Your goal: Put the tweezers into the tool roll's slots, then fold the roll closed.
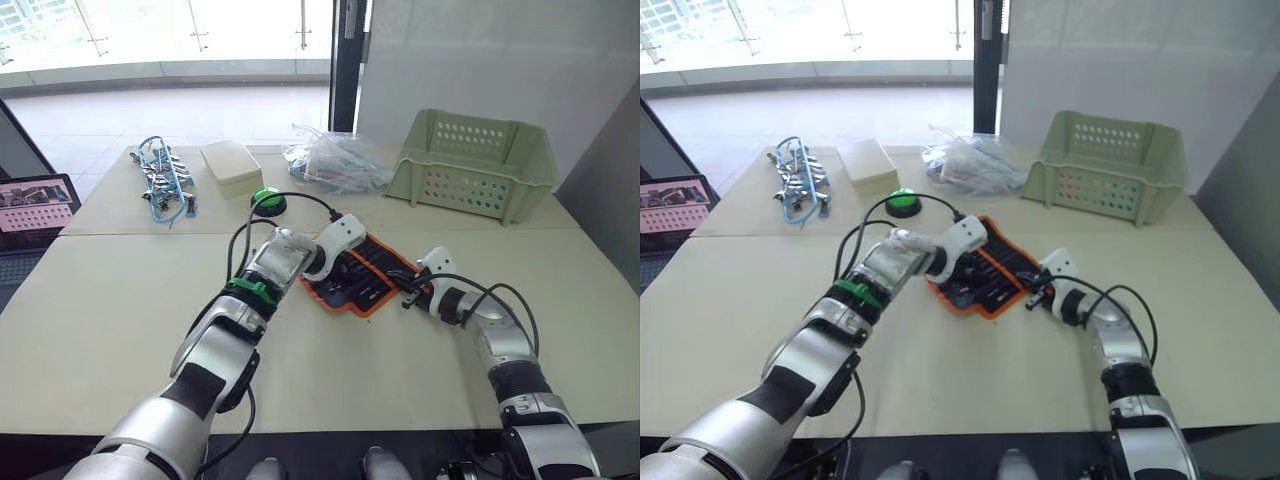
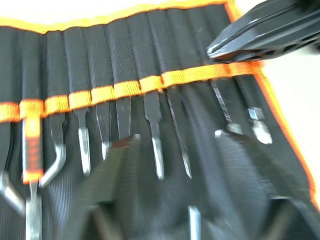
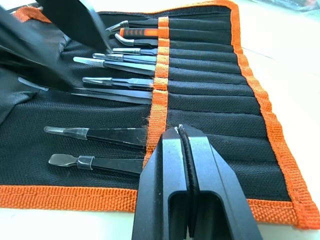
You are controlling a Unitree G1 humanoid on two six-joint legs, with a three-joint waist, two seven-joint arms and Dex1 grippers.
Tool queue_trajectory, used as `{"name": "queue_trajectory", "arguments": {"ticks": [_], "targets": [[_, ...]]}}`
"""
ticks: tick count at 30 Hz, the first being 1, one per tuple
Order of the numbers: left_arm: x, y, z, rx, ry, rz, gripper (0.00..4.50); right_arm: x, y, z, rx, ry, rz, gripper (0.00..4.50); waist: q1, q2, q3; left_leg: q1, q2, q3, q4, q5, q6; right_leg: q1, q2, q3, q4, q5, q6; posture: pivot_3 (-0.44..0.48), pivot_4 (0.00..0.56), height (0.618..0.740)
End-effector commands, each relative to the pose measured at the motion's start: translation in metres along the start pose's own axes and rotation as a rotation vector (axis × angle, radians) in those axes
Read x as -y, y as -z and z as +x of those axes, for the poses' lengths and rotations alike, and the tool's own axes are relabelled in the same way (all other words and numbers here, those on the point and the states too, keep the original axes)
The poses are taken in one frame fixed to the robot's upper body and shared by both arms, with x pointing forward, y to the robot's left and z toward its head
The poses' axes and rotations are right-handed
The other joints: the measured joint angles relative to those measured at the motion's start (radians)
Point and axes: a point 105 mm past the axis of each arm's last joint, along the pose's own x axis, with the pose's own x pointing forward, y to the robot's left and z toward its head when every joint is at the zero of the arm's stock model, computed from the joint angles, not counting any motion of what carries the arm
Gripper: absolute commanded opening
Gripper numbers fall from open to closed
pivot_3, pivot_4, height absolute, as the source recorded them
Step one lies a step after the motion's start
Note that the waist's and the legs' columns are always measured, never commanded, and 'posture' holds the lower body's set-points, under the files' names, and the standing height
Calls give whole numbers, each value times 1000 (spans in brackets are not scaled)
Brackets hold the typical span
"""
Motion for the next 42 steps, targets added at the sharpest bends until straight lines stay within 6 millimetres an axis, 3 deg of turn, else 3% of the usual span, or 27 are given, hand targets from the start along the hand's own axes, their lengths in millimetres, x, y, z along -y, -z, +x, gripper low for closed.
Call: {"name": "queue_trajectory", "arguments": {"ticks": [1,6,9,14,20,26,34,42], "targets": [[-4,-13,-33,86,-12,-21,4317,-7,9,2,-26,-32,5,0,-1,0,0,0,0,0,0,0,0,0,0,0,0,0,0,0,150,740],[-23,2,-90,223,-156,-47,4417,1,-9,2,67,-10,15,0,-3,0,0,0,0,-1,0,0,0,0,0,0,0,0,0,0,150,740],[-25,16,-114,289,-226,-83,4417,2,-13,1,94,-12,17,0,-2,0,0,0,1,-1,0,0,0,-1,0,0,-1,0,0,0,150,740],[-25,66,-145,266,-448,-74,4417,3,-21,1,129,-36,11,0,2,0,0,0,0,-1,0,0,0,-1,0,1,-1,0,0,0,150,740],[-17,106,-175,339,-607,-185,4417,3,-18,1,104,-55,7,0,23,0,0,-1,0,-1,0,0,0,-1,-1,1,-3,0,0,0,150,740],[7,134,-195,392,-675,-256,4417,0,-4,0,48,-70,9,0,40,0,0,0,-1,1,0,-1,0,0,-2,1,-5,0,-1,0,150,740],[61,181,-218,429,-762,-321,4417,3,2,-3,19,-69,9,0,43,0,0,1,0,2,0,-2,0,1,-2,2,-7,0,-1,0,150,740],[71,190,-212,470,-805,-339,4417,3,5,-1,7,-80,12,0,50,0,0,11,1,2,-1,-3,3,15,-1,0,-15,0,-1,0,150,740]]}}
